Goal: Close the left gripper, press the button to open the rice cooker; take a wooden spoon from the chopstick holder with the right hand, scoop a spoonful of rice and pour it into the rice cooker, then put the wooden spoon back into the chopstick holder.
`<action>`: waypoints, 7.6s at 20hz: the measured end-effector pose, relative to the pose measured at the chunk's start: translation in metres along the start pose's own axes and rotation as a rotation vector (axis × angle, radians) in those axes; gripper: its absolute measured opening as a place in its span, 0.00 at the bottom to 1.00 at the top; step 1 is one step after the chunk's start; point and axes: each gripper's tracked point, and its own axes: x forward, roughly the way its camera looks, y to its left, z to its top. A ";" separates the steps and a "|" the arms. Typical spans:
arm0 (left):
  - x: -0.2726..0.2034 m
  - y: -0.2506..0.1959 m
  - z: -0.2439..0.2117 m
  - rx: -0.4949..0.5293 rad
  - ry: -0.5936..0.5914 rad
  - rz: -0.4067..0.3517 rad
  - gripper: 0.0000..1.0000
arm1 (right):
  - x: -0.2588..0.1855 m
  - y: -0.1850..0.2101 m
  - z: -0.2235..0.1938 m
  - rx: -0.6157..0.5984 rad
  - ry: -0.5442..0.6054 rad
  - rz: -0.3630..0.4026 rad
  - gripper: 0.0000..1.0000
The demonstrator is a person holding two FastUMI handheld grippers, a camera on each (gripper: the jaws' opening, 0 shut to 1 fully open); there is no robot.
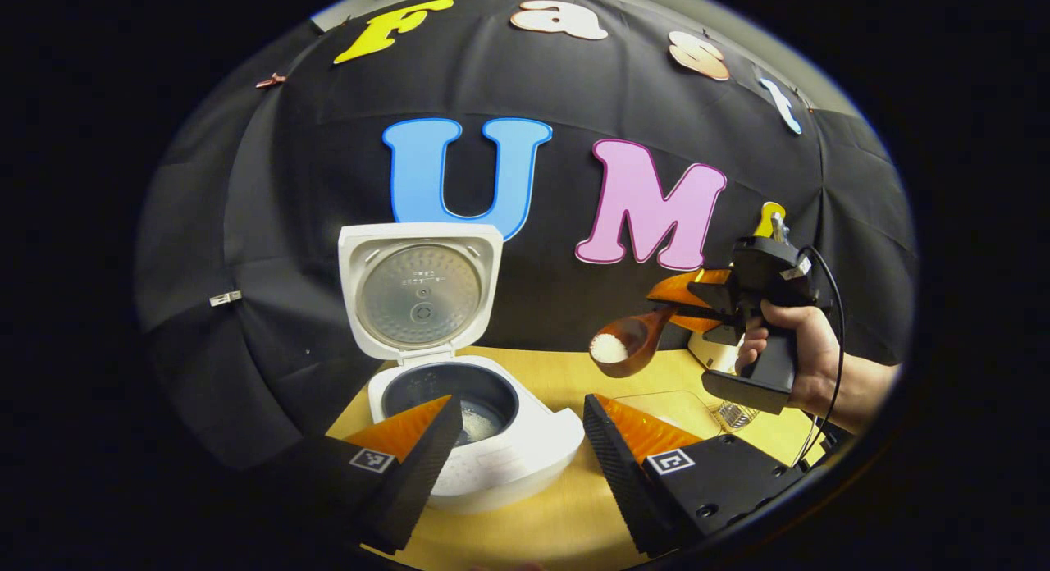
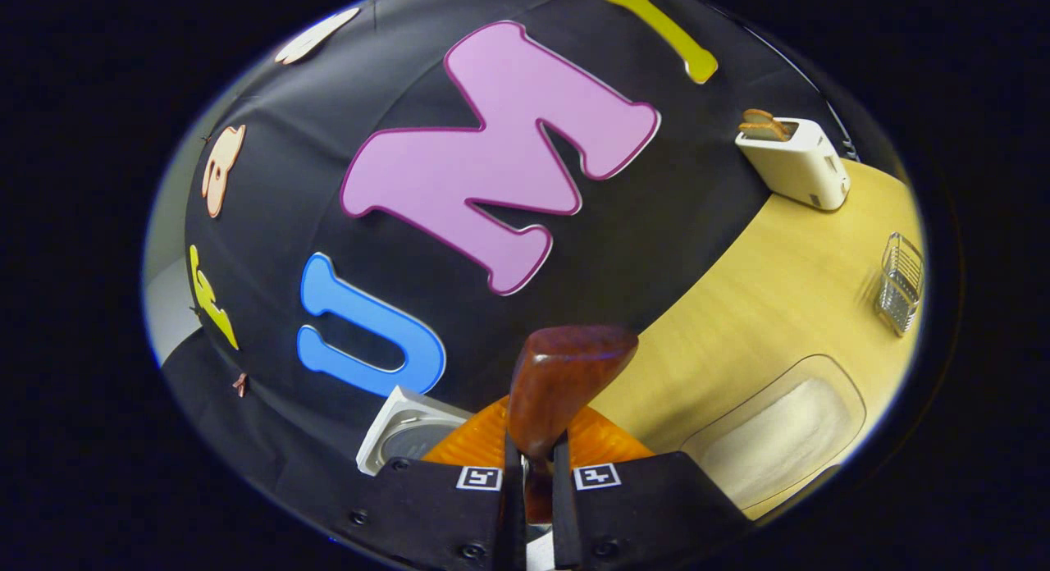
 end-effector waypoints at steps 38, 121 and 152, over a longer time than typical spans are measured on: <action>-0.015 0.162 -0.031 -0.244 -0.014 0.279 0.96 | 0.086 0.109 -0.204 -1.170 0.136 0.343 0.17; 0.053 0.030 0.114 -0.115 -0.097 0.286 0.95 | -0.212 -0.361 0.148 -0.329 -0.094 -0.679 0.98; 0.246 0.162 0.166 -0.125 0.159 0.121 0.98 | -0.316 -0.286 -0.040 -0.520 0.023 -0.919 0.99</action>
